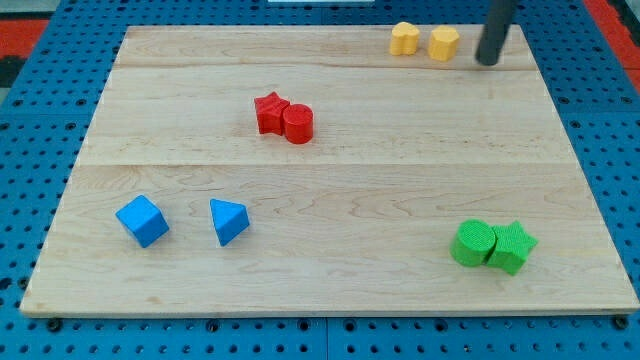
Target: Push the yellow hexagon slightly down
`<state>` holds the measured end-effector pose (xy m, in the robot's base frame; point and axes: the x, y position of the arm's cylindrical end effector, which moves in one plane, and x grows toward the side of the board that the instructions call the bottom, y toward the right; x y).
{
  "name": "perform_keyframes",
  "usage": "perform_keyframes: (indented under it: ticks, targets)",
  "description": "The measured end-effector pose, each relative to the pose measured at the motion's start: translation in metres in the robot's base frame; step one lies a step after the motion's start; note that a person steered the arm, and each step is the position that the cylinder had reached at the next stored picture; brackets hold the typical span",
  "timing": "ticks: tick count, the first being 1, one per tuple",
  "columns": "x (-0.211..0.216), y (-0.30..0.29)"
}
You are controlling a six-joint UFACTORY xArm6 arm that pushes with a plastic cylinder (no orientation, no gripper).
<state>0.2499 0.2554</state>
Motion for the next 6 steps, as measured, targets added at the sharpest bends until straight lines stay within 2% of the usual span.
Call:
perform_keyframes:
  ticks: [1, 2, 3, 4, 5, 6]
  targets:
    - [-0.055, -0.017]
    - [-0.058, -0.074]
    - [-0.038, -0.109]
    - [-0.028, -0.100]
    - [-0.037, -0.113]
    - [-0.037, -0.151]
